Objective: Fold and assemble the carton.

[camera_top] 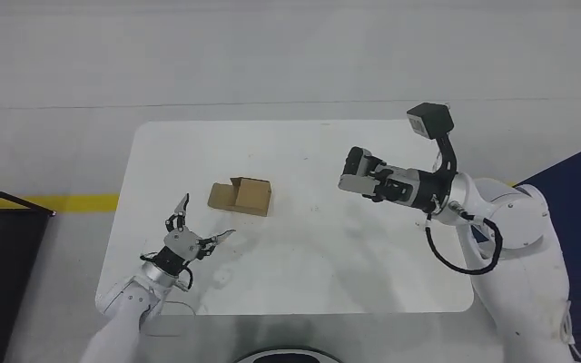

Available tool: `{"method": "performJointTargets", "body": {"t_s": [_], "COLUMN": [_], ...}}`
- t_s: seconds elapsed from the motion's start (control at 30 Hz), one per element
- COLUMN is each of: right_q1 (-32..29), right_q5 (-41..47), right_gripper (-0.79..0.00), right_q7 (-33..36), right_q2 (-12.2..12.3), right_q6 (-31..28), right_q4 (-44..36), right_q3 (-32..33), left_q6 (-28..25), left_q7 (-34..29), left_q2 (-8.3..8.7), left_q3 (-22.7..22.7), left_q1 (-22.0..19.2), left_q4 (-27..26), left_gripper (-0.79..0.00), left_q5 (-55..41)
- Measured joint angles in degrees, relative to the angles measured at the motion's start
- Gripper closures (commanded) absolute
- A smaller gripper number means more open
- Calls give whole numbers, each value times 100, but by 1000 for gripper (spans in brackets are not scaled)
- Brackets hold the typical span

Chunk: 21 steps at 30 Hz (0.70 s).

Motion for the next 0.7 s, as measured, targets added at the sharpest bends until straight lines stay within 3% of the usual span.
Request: {"method": "performJointTargets", "body": {"t_s": [0.07,0.1,0.23,0.33,0.43,0.63,0.7], "right_q1": [38,65,137,144,66,-85,-82], "right_q5": [-14,-20,-17,23,96,347,341], "right_gripper": [-785,-785,-785,-785,-785,-785,-785], "right_q7": [-5,-4,-1,-28,-85,-113,-113], "right_q2": [-1,-1,-1,0,3,6,6], "right_q6": [3,3,2,-56,-150,-298,-295], "right_q4": [16,33,82,105,115,149,149], "right_q3": [-47,-77,-149,-156,-96,10,9], "left_q6": [-80,7,1027,908,812,825,861], "left_q7": [487,1029,2564,2435,2086,2109,2120], "left_q2": [91,167,330,342,340,343,408], "left_q3": [-194,-267,-290,-314,-312,-306,-92], "left_q1": [45,83,166,221,218,215,166], "left_q4": [-228,-578,-1850,-2150,-2121,-2126,-2215], "left_gripper": [-785,-785,-785,-785,-785,-785,-785], "left_q5": [586,1208,3846,4830,4822,4807,5036]}}
